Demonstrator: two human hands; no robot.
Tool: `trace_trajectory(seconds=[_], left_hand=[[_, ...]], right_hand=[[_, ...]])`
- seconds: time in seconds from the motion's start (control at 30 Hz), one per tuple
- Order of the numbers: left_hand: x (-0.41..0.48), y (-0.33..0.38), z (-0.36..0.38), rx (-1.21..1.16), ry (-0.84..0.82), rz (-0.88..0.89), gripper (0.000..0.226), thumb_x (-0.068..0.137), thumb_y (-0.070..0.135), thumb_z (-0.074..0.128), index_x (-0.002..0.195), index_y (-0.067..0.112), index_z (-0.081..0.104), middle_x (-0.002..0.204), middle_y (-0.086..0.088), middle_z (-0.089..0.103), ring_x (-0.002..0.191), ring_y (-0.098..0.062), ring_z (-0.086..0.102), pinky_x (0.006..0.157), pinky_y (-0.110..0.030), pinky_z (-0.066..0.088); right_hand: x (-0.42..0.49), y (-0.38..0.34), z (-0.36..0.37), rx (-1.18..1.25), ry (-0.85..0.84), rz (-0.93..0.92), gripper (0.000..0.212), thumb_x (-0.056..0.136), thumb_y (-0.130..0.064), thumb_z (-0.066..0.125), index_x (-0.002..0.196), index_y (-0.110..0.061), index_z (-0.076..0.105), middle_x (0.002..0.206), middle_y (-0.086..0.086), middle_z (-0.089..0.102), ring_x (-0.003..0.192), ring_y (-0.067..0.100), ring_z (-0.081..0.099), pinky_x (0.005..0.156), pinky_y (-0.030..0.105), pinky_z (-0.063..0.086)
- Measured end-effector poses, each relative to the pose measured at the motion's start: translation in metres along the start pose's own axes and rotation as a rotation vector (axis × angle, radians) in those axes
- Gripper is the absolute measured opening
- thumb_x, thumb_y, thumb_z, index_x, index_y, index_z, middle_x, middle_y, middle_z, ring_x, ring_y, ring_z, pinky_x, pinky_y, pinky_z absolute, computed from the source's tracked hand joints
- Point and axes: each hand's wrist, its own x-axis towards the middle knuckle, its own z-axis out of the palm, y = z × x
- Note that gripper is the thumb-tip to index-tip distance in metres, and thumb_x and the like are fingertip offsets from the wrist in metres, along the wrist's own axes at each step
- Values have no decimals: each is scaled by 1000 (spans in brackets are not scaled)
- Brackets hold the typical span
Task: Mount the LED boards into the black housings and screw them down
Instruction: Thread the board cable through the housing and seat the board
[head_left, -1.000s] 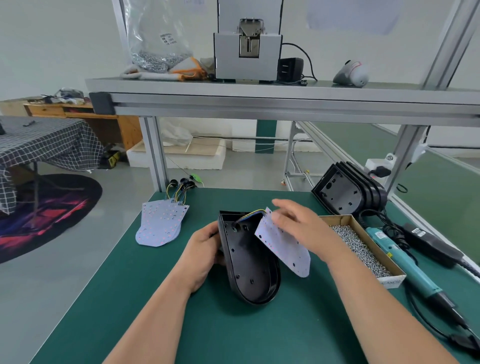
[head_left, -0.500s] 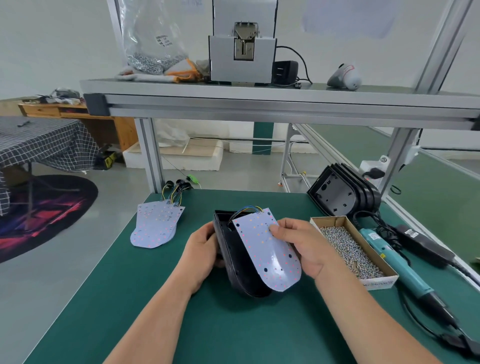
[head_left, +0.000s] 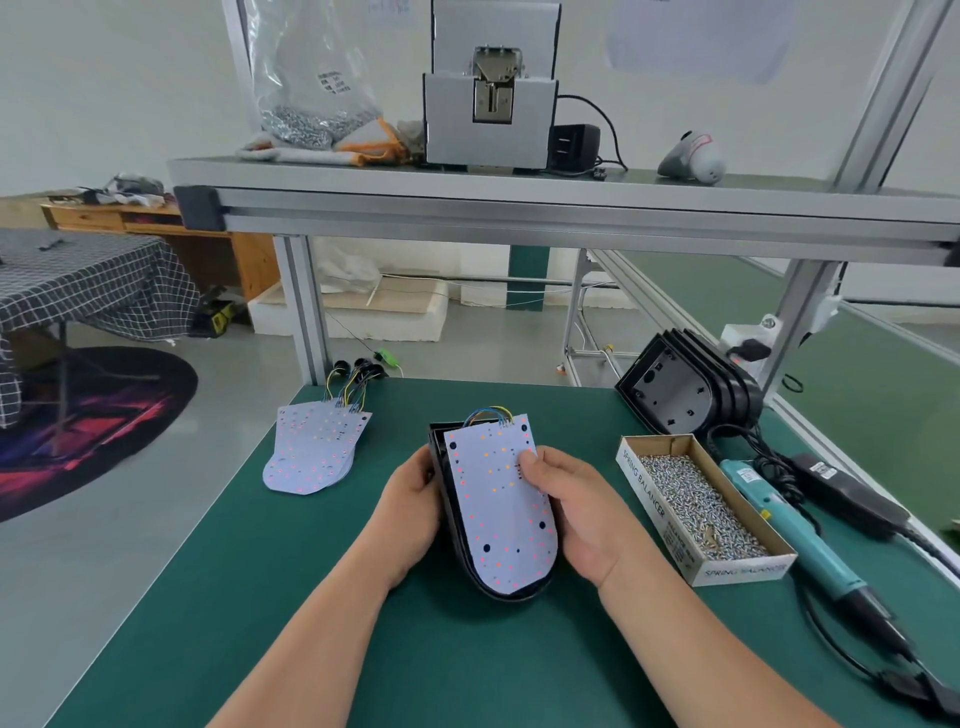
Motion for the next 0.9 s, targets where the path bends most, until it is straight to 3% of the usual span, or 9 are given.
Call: trace_trajectory(seconds=[0.1,0.23,0.3,0.4,0.47,0.57,0.7,0.83,0.9], left_hand=[[1,-3,6,-10,-21,12,30,109,6,51,123,27,68,116,5,79,106,-16,74,89,-32,61],[4,-3,6,-89,-87,16,42,113,8,45,137,38,61,118,-2,75,91,-14,71,79,-33,62],[7,-8,6,-71,-13,-10,46,113,13,47,149,41,52,119,0,69,92,-7,74,85,-38,65],[10,-13,6,77,86,-21,46,109,19,58,150,37,53,117,9,60,82,6,71,78,-35,66],[10,-14,5,287,109,41,43,105,25,64,147,34,59,116,11,60,77,1,68,72,-24,62],[10,-14,3,500,159,157,48,96,33,75,140,42,59,119,20,50,98,7,55,79,-7,44],[8,-10,4,510,221,33,47,85,43,84,118,48,51,112,12,47,89,-5,56,68,-21,42],[5,-13,9,437,105,57,19,94,31,77,90,38,59,83,13,68,70,-4,56,65,-27,44],[2,-11,15,279,-23,39,21,103,18,65,88,33,65,75,11,67,68,-13,53,57,-27,40]], right_hand=[[1,-2,-6,-4,25,-30,16,89,-27,78,89,-12,76,107,19,76,89,29,71,82,38,57],[0,-9,-14,18,83,-50,26,85,-27,76,99,-5,74,109,21,75,92,31,70,88,43,55],[0,-15,-17,41,132,-59,30,82,-26,76,102,-4,71,108,21,75,91,31,69,91,45,52],[-1,-27,-27,72,212,-86,27,84,-23,74,101,-4,67,103,19,75,83,29,71,80,40,56],[-3,-34,-37,77,253,-102,15,92,-19,71,96,-6,66,99,16,75,78,27,72,73,36,58],[-8,-35,-47,69,302,-108,13,99,-18,67,100,-5,64,104,18,74,85,30,71,77,38,57],[-12,-28,-45,53,355,-126,18,97,-19,71,106,-5,67,106,18,75,91,31,70,89,48,52],[-10,-23,-37,85,372,-130,10,99,-18,69,93,-10,69,99,12,79,80,26,75,74,38,59],[-8,-17,-31,93,379,-130,10,100,-16,68,91,-11,67,95,11,79,77,24,74,71,36,59]])
